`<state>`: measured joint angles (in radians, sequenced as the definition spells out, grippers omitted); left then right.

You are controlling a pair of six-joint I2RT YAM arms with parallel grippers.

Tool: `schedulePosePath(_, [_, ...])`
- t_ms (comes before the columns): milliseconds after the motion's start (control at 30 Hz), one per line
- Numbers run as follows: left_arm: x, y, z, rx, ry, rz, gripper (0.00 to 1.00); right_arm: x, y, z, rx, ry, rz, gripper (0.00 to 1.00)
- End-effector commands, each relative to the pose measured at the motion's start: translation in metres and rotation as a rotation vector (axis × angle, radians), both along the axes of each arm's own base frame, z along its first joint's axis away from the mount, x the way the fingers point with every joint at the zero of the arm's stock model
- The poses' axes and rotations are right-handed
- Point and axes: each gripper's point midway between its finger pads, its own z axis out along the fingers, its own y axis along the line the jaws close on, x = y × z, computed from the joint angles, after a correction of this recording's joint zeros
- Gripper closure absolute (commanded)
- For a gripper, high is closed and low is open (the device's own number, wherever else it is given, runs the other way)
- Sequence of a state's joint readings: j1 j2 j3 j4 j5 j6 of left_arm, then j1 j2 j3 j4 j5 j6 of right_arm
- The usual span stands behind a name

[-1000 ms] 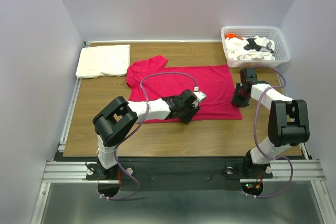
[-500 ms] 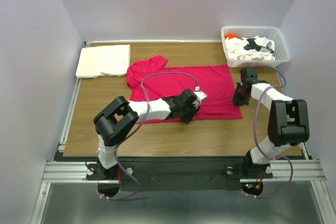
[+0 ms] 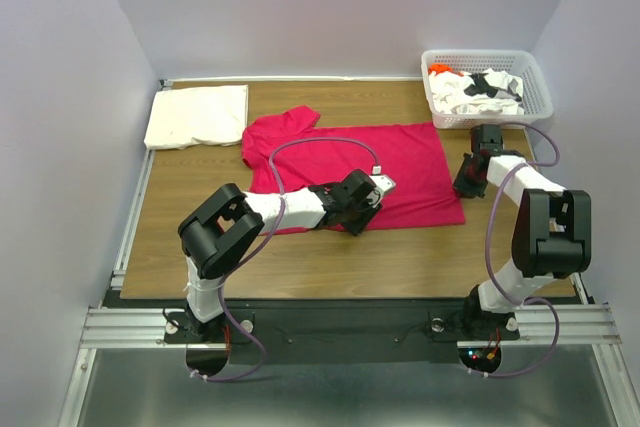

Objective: Fold and stack the t-shirts
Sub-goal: Flatten the tshirt out

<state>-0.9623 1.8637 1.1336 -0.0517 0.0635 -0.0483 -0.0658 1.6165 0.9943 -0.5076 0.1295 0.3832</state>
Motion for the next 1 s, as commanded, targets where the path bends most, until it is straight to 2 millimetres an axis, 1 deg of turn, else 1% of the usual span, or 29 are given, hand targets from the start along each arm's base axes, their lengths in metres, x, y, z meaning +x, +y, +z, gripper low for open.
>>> schedulePosePath(0, [-0.024, 0.023, -0.02, 0.096, 0.081, -0.029, 0.57, 0.019, -0.007, 0.013, -0.009, -0.044, -0.021, 0.86])
schedulePosePath(67, [-0.023, 0.021, -0.017, 0.087, 0.077, -0.032, 0.56, 0.021, -0.006, 0.014, -0.003, -0.045, -0.02, 0.8])
schedulePosePath(100, [-0.022, 0.021, -0.014, 0.082, 0.074, -0.03, 0.52, 0.024, -0.003, 0.019, 0.007, -0.06, -0.009, 0.78])
schedulePosePath(133, [-0.021, 0.018, -0.01, 0.07, 0.069, -0.031, 0.49, 0.025, -0.003, 0.025, 0.009, -0.07, 0.001, 0.73])
schedulePosePath(167, [-0.02, 0.017, -0.007, 0.065, 0.065, -0.028, 0.41, 0.027, -0.001, 0.029, 0.014, -0.083, 0.005, 0.71])
schedulePosePath(200, [-0.019, 0.016, 0.001, 0.053, 0.06, -0.022, 0.35, 0.028, 0.002, 0.04, 0.028, -0.113, 0.014, 0.69])
schedulePosePath(233, [-0.016, 0.013, 0.01, 0.038, 0.046, -0.016, 0.31, 0.028, 0.003, 0.045, 0.036, -0.126, 0.017, 0.66])
schedulePosePath(267, [-0.013, 0.011, 0.021, 0.019, 0.031, -0.004, 0.25, 0.025, 0.005, 0.048, 0.044, -0.132, 0.015, 0.64])
schedulePosePath(300, [-0.009, 0.01, 0.032, 0.01, 0.014, 0.026, 0.22, 0.021, 0.009, 0.053, 0.066, -0.151, 0.016, 0.6])
schedulePosePath(333, [-0.005, 0.01, 0.04, -0.002, 0.0, 0.051, 0.2, 0.019, 0.012, 0.055, 0.08, -0.157, 0.017, 0.6])
schedulePosePath(367, [0.0, 0.012, 0.054, -0.027, -0.019, 0.083, 0.19, 0.014, 0.015, 0.055, 0.097, -0.154, 0.018, 0.6])
schedulePosePath(400, [0.003, 0.013, 0.061, -0.044, -0.019, 0.11, 0.19, 0.01, 0.024, 0.055, 0.142, -0.154, 0.034, 0.6])
schedulePosePath(433, [0.014, 0.021, 0.072, -0.06, -0.044, 0.198, 0.19, 0.001, 0.029, 0.053, 0.166, -0.15, 0.03, 0.6])
schedulePosePath(467, [0.017, 0.027, 0.071, -0.054, -0.038, 0.234, 0.19, -0.003, 0.032, 0.05, 0.184, -0.143, 0.029, 0.6])
schedulePosePath(500, [0.022, 0.034, 0.082, -0.078, -0.049, 0.278, 0.19, -0.007, 0.034, 0.049, 0.196, -0.139, 0.028, 0.6])
schedulePosePath(533, [0.027, 0.048, 0.081, -0.072, -0.048, 0.348, 0.19, -0.016, 0.039, 0.045, 0.219, -0.13, 0.025, 0.6])
schedulePosePath(567, [0.03, 0.057, 0.093, -0.097, -0.062, 0.389, 0.19, -0.019, 0.041, 0.044, 0.23, -0.127, 0.027, 0.6])
schedulePosePath(600, [0.031, 0.067, 0.096, -0.095, -0.063, 0.424, 0.19, -0.023, 0.046, 0.041, 0.255, -0.117, 0.035, 0.6])
schedulePosePath(633, [0.036, 0.086, 0.093, -0.079, -0.07, 0.486, 0.19, -0.026, 0.047, 0.039, 0.265, -0.111, 0.03, 0.6])
schedulePosePath(667, [0.037, 0.097, 0.105, -0.118, -0.075, 0.547, 0.23, -0.031, 0.049, 0.033, 0.274, -0.092, 0.028, 0.61])
schedulePosePath(700, [0.038, 0.108, 0.106, -0.122, -0.071, 0.591, 0.26, -0.034, 0.049, 0.029, 0.275, -0.081, 0.021, 0.61])
schedulePosePath(733, [0.042, 0.137, 0.094, -0.088, -0.054, 0.678, 0.28, -0.036, 0.048, 0.027, 0.273, -0.074, 0.014, 0.62])
schedulePosePath(767, [0.043, 0.15, 0.1, -0.114, -0.052, 0.732, 0.33, -0.039, 0.048, 0.022, 0.272, -0.06, 0.007, 0.62])
schedulePosePath(800, [0.043, 0.165, 0.095, -0.105, -0.039, 0.776, 0.35, -0.04, 0.048, 0.02, 0.271, -0.054, 0.004, 0.63])
schedulePosePath(833, [0.036, 0.182, 0.081, -0.073, -0.014, 0.814, 0.36, -0.042, 0.046, 0.017, 0.264, -0.046, -0.003, 0.64])
schedulePosePath(867, [0.04, 0.202, 0.082, -0.077, -0.014, 0.875, 0.39, -0.042, 0.045, 0.016, 0.26, -0.045, -0.005, 0.64])
schedulePosePath(900, [0.039, 0.212, 0.077, -0.069, -0.003, 0.905, 0.4, -0.042, 0.045, 0.013, 0.257, -0.036, -0.007, 0.64])
schedulePosePath(933, [0.033, 0.223, 0.067, -0.045, 0.02, 0.937, 0.41, -0.042, 0.044, 0.013, 0.25, -0.034, -0.009, 0.65])
schedulePosePath(967, [0.035, 0.236, 0.065, -0.045, 0.028, 0.987, 0.44, -0.041, 0.043, 0.012, 0.246, -0.035, -0.009, 0.65])
